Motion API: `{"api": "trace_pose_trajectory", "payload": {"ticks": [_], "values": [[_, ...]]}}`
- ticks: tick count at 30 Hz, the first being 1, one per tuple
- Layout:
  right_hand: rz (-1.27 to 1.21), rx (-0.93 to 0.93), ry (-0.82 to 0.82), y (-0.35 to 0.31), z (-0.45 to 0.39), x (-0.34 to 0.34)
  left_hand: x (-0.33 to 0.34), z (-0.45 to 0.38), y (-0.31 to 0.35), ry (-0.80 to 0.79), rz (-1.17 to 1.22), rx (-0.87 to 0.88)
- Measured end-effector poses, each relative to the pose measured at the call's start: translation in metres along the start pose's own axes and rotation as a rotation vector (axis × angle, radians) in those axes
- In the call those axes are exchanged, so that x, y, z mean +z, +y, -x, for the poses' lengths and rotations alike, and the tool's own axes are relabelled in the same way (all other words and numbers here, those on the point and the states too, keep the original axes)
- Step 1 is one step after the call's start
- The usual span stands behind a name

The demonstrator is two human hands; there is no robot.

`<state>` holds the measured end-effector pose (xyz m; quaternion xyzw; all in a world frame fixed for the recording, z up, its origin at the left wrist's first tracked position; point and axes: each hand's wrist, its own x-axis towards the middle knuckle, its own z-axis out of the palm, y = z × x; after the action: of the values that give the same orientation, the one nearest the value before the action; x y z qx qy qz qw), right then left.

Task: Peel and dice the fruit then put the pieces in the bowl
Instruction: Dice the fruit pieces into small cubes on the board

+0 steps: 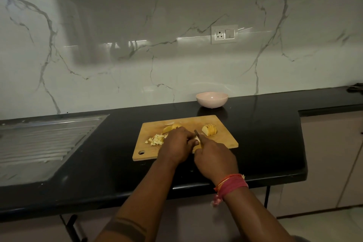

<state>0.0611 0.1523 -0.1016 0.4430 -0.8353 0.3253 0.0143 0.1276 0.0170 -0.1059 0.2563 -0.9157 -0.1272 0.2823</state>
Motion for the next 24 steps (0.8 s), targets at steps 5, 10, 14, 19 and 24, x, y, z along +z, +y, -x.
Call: {"api": "trace_pose_trajectory", "payload": {"ticks": [5,10,14,19,24], "values": [[0.017,-0.024,-0.001,-0.003,0.001,-0.002,-0.001,-0.001,0.003,0.011,0.038,-0.041],[0.029,-0.035,0.000,-0.006,0.002,-0.001,-0.003,0.000,0.005,0.025,0.027,-0.043],[0.085,-0.016,-0.013,-0.012,-0.007,0.001,-0.003,0.002,0.005,0.007,0.005,-0.029],[0.131,-0.055,-0.028,-0.014,-0.008,0.003,-0.004,0.001,0.009,0.022,-0.029,-0.036],[0.191,-0.102,-0.067,-0.005,0.010,-0.007,-0.003,-0.001,0.012,0.005,-0.028,-0.081]]}}
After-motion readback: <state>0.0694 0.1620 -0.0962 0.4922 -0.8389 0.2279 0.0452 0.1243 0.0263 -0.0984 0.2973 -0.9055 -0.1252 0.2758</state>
